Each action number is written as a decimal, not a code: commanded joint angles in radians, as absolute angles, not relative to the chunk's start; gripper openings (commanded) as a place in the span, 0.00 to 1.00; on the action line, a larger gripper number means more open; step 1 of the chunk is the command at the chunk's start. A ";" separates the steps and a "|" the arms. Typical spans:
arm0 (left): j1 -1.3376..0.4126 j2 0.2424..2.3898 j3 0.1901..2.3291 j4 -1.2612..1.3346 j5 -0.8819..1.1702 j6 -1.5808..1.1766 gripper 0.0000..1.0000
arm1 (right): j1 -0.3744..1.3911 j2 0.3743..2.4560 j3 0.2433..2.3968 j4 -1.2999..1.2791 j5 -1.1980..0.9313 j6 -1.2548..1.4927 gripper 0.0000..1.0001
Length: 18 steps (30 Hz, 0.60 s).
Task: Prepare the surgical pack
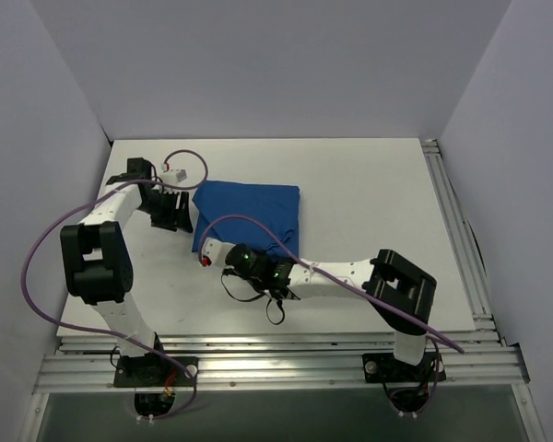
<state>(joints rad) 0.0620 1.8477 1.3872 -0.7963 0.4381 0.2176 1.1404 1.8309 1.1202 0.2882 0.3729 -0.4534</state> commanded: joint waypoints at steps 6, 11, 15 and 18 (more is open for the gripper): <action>0.058 1.855 1.381 -0.752 0.466 0.193 0.66 | 1.204 1.691 1.039 0.415 0.321 -0.462 0.00; 0.060 1.855 1.384 -0.750 0.471 0.187 0.65 | 1.177 1.719 0.918 0.474 0.271 -0.426 0.00; 0.061 1.844 1.422 -0.781 0.486 0.190 0.65 | 1.121 1.792 0.868 0.569 0.223 -0.393 0.00; 0.071 1.822 1.463 -0.818 0.494 0.196 0.65 | 1.115 1.832 0.848 0.629 0.209 -0.387 0.00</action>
<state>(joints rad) 0.0612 1.8511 1.3941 -0.7982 0.4549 0.1932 1.1282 1.8038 0.8772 0.5541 0.2504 -0.4229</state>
